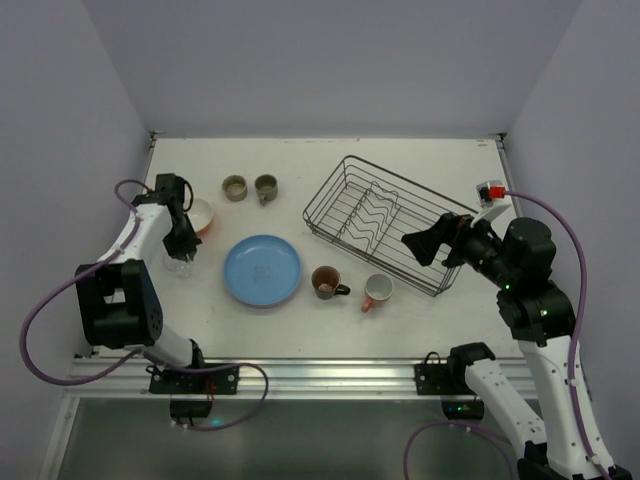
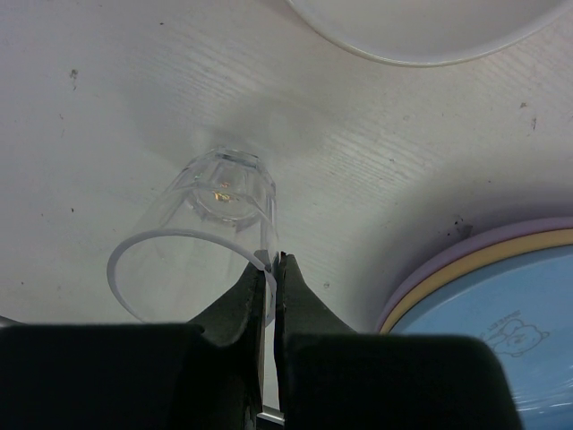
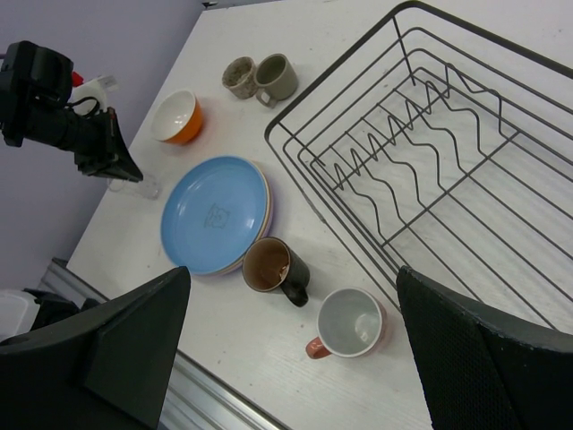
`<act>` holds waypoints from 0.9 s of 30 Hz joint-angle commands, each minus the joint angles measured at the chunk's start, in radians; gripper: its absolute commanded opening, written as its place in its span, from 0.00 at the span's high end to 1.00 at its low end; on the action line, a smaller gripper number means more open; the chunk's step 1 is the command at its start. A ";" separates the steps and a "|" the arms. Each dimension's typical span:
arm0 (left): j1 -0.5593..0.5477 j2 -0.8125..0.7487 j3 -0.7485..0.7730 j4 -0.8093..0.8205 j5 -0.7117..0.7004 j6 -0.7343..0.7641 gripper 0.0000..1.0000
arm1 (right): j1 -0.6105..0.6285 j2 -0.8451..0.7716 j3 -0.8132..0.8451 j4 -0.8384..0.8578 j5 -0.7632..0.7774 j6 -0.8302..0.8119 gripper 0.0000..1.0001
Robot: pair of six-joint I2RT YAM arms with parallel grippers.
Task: Unload the mixed dishes from the dish rack
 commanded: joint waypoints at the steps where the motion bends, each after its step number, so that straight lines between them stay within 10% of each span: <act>1: 0.008 0.024 0.014 0.021 0.038 0.033 1.00 | -0.005 -0.002 -0.004 0.029 -0.013 -0.019 0.01; 10: 0.006 0.075 0.015 0.046 0.098 0.042 0.90 | -0.005 -0.003 -0.004 0.028 -0.003 -0.020 0.01; 27: -0.041 -0.290 0.208 -0.057 0.158 0.053 0.01 | -0.005 0.049 0.001 0.000 0.100 -0.027 0.01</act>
